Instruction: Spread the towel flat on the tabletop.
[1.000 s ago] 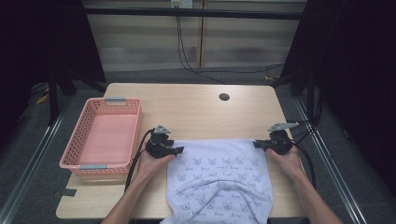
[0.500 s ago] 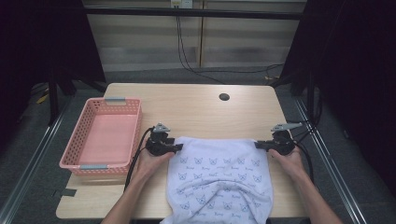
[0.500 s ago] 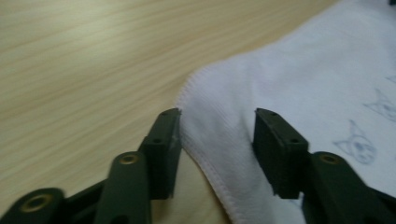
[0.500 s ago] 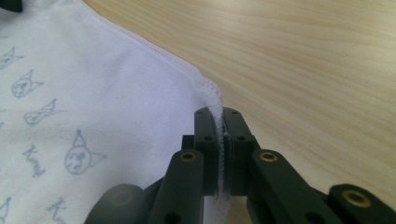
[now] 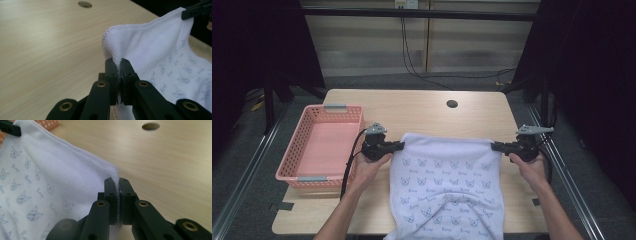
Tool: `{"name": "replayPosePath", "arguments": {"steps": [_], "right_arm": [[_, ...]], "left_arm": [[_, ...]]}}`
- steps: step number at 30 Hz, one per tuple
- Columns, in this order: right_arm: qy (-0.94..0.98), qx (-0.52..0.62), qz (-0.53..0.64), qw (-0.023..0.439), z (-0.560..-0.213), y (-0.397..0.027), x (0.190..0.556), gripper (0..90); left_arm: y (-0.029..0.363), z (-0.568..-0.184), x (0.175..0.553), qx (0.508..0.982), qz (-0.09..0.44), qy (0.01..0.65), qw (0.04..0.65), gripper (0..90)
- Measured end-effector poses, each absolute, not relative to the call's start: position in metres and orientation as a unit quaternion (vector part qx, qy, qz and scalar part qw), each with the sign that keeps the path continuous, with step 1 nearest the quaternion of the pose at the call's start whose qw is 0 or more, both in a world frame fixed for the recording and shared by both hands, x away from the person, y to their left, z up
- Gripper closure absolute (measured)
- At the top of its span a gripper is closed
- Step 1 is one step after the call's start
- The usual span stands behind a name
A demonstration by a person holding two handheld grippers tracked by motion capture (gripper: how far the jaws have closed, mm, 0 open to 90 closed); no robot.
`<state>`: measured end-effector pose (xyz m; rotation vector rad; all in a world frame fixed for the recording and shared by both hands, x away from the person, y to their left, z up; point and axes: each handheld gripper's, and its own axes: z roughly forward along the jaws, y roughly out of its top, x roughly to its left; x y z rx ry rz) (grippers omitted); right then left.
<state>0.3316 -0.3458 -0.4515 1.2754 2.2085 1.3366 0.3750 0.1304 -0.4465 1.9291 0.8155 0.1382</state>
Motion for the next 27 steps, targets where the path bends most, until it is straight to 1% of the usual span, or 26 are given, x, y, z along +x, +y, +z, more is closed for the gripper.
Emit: {"name": "replayPosePath", "arguments": {"steps": [8, 12, 13, 14, 18, 22, 27], "right_arm": [[0.741, 0.424, 0.495, 0.163, -0.404, -0.348, 0.348, 86.6], [0.734, 0.414, 0.510, 0.176, -0.382, -0.346, 0.359, 86.7], [0.730, 0.413, 0.515, 0.178, -0.377, -0.346, 0.362, 86.7], [0.727, 0.408, 0.522, 0.179, -0.373, -0.346, 0.364, 86.7], [0.704, 0.406, 0.562, 0.157, -0.360, -0.348, 0.373, 86.8], [0.707, 0.402, 0.557, 0.167, -0.350, -0.344, 0.380, 86.8], [0.706, 0.402, 0.553, 0.183, -0.328, -0.340, 0.392, 87.0]], "left_arm": [[0.137, -0.402, 0.389, 0.781, 0.090, 0.324, 0.525, 86.5], [0.141, -0.386, 0.398, 0.775, 0.096, 0.322, 0.535, 86.6], [0.143, -0.382, 0.399, 0.770, 0.089, 0.322, 0.543, 86.6], [0.145, -0.378, 0.400, 0.766, 0.087, 0.319, 0.551, 86.6], [0.151, -0.368, 0.402, 0.761, 0.094, 0.317, 0.558, 86.7], [0.153, -0.356, 0.409, 0.761, 0.103, 0.315, 0.558, 86.7], [0.153, -0.329, 0.418, 0.760, 0.127, 0.305, 0.560, 86.7]]}}
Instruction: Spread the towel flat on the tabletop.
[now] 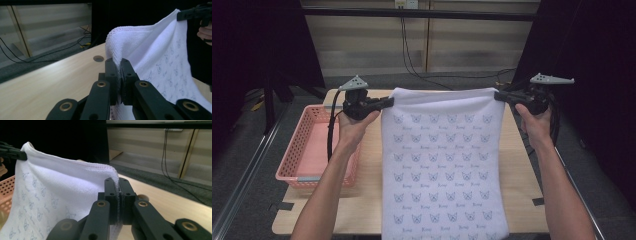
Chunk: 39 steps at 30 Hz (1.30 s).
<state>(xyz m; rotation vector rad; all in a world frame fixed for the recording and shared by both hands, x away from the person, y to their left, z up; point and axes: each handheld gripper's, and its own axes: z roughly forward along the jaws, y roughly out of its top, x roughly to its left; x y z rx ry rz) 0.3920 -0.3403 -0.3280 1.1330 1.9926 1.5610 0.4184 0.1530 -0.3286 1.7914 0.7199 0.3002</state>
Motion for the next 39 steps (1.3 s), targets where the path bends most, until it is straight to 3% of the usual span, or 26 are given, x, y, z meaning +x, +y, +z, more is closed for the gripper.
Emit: {"name": "replayPosePath", "arguments": {"steps": [9, 14, 26, 32, 39], "right_arm": [[0.696, 0.397, 0.559, 0.214, -0.285, -0.341, 0.406, 87.2], [0.709, 0.393, 0.560, 0.171, -0.308, -0.343, 0.385, 87.2], [0.761, 0.360, 0.524, 0.126, -0.355, -0.339, 0.294, 87.2], [0.782, 0.370, 0.494, 0.085, -0.400, -0.335, 0.247, 87.2], [0.791, 0.384, 0.472, 0.064, -0.430, -0.332, 0.204, 87.2]], "left_arm": [[0.149, -0.292, 0.421, 0.753, 0.140, 0.291, 0.573, 86.6], [0.154, -0.324, 0.398, 0.764, 0.116, 0.296, 0.561, 86.6], [0.163, -0.379, 0.322, 0.794, 0.078, 0.294, 0.526, 86.6], [0.170, -0.416, 0.282, 0.800, 0.027, 0.306, 0.515, 86.6], [0.172, -0.448, 0.238, 0.823, -0.018, 0.307, 0.478, 86.4]]}}
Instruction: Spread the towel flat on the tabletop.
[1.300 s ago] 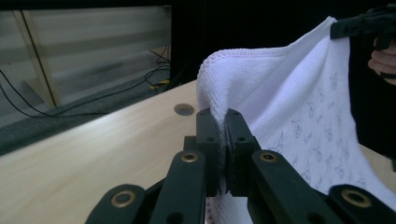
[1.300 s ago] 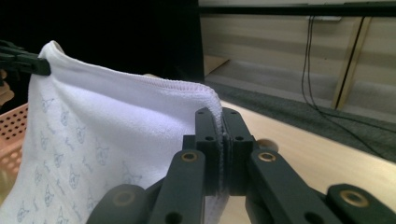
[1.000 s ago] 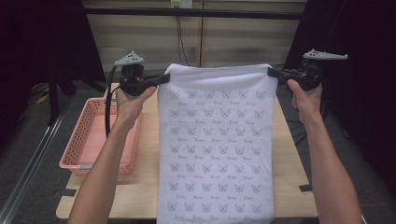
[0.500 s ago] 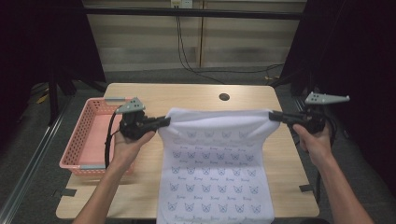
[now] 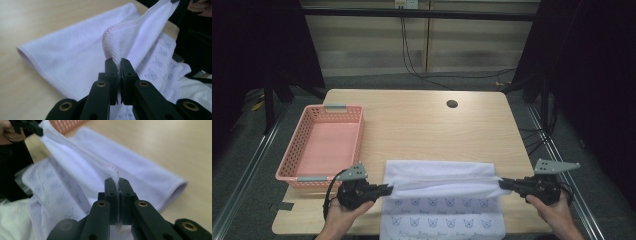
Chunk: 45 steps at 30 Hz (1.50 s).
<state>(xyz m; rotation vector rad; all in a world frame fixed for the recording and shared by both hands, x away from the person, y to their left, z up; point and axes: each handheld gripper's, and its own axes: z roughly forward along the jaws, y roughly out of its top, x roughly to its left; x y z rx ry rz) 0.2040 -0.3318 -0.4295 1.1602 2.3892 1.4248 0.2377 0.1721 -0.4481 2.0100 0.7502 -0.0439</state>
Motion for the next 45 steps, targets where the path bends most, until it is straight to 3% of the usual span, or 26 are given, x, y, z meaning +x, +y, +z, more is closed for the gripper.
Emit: {"name": "replayPosePath", "arguments": {"steps": [6, 13, 31, 45], "right_arm": [[0.810, 0.405, 0.424, 0.029, -0.463, -0.315, 0.200, 87.2], [0.832, 0.411, 0.372, 0.019, -0.477, -0.304, 0.204, 87.2], [0.831, 0.432, 0.349, 0.002, -0.492, -0.307, 0.231, 87.2], [0.821, 0.455, 0.341, 0.050, -0.493, -0.313, 0.268, 87.2]], "left_arm": [[0.172, -0.469, 0.237, 0.835, -0.030, 0.322, 0.445, 86.4], [0.167, -0.484, 0.236, 0.843, -0.052, 0.333, 0.418, 86.0], [0.150, -0.495, 0.259, 0.857, -0.009, 0.349, 0.378, 86.6], [0.123, -0.493, 0.315, 0.864, 0.043, 0.354, 0.357, 86.6]]}}
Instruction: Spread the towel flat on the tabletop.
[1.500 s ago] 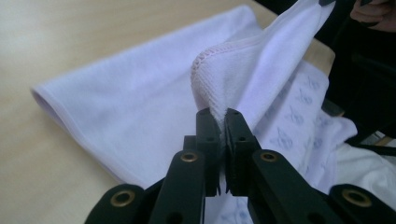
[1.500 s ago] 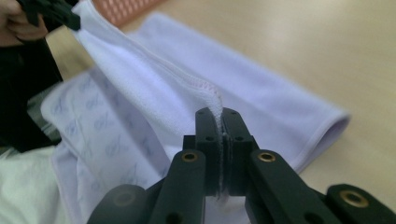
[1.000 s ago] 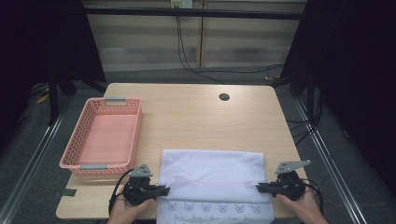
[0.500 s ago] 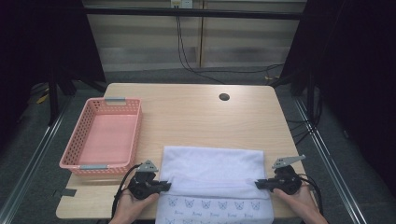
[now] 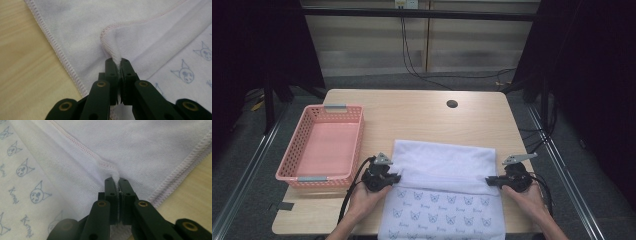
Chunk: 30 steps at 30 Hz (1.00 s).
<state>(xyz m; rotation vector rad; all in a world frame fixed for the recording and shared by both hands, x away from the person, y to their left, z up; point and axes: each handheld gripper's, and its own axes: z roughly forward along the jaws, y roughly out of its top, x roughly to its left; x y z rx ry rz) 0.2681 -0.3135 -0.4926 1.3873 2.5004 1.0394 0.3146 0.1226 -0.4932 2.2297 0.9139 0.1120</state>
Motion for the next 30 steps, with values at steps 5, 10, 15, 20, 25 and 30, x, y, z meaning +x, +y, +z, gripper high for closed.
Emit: {"name": "replayPosePath", "arguments": {"steps": [5, 10, 15, 20, 25, 30], "right_arm": [[0.818, 0.459, 0.342, 0.055, -0.494, -0.318, 0.292, 87.2], [0.822, 0.457, 0.331, 0.074, -0.493, -0.316, 0.319, 87.3], [0.815, 0.469, 0.328, 0.086, -0.494, -0.317, 0.349, 87.3], [0.811, 0.474, 0.325, 0.111, -0.496, -0.314, 0.375, 87.3], [0.794, 0.495, 0.331, 0.117, -0.498, -0.313, 0.403, 87.3], [0.785, 0.508, 0.335, 0.118, -0.500, -0.313, 0.423, 87.3]], "left_arm": [[0.116, -0.494, 0.337, 0.853, 0.050, 0.375, 0.359, 86.6], [0.110, -0.495, 0.363, 0.846, 0.067, 0.392, 0.355, 86.6], [0.105, -0.495, 0.385, 0.842, 0.078, 0.403, 0.351, 86.7], [0.102, -0.498, 0.405, 0.834, 0.096, 0.412, 0.354, 86.7], [0.104, -0.500, 0.430, 0.825, 0.092, 0.425, 0.362, 86.7], [0.105, -0.501, 0.445, 0.818, 0.091, 0.432, 0.368, 86.7]]}}
